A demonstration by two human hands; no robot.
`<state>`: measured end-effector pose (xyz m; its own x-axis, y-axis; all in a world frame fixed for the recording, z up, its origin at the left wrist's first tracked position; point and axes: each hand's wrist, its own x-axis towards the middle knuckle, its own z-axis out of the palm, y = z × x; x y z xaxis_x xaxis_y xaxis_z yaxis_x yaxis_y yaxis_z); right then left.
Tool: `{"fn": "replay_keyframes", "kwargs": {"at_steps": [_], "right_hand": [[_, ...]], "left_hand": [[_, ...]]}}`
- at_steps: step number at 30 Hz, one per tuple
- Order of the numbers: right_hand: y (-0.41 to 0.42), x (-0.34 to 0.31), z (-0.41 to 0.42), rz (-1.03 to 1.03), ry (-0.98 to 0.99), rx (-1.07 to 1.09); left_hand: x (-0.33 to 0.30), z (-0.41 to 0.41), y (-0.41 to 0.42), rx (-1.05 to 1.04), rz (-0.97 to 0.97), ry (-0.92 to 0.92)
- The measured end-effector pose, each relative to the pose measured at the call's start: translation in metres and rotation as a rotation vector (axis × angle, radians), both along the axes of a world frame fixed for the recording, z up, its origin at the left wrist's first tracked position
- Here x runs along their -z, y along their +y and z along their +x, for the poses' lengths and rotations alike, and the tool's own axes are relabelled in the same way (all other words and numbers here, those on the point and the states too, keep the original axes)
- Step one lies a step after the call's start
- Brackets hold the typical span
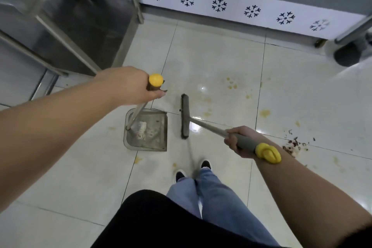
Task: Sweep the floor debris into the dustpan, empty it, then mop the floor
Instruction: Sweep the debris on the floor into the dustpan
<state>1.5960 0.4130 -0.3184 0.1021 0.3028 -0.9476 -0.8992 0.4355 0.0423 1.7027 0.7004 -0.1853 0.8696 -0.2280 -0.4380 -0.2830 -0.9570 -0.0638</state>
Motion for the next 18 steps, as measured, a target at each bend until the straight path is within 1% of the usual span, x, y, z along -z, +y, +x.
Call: {"fn": "replay_keyframes", "kwargs": {"at_steps": [4, 7, 11, 15, 18], "right_hand": [[0.051, 0.012, -0.009, 0.022, 0.025, 0.07], [0.044, 0.016, -0.022, 0.025, 0.053, 0.163], [-0.007, 0.019, -0.043, -0.017, 0.084, 0.212], [-0.072, 0.019, -0.07, -0.021, 0.085, 0.271], [-0.13, 0.016, -0.091, -0.007, 0.085, 0.317]], "left_hand": [[-0.001, 0.012, -0.011, -0.027, -0.036, -0.022], [0.0, 0.012, -0.024, 0.017, -0.036, -0.012], [0.0, 0.008, -0.059, 0.111, -0.042, -0.016], [-0.001, 0.007, -0.108, 0.126, -0.102, -0.014], [0.006, 0.002, -0.161, 0.163, -0.102, 0.02]]}}
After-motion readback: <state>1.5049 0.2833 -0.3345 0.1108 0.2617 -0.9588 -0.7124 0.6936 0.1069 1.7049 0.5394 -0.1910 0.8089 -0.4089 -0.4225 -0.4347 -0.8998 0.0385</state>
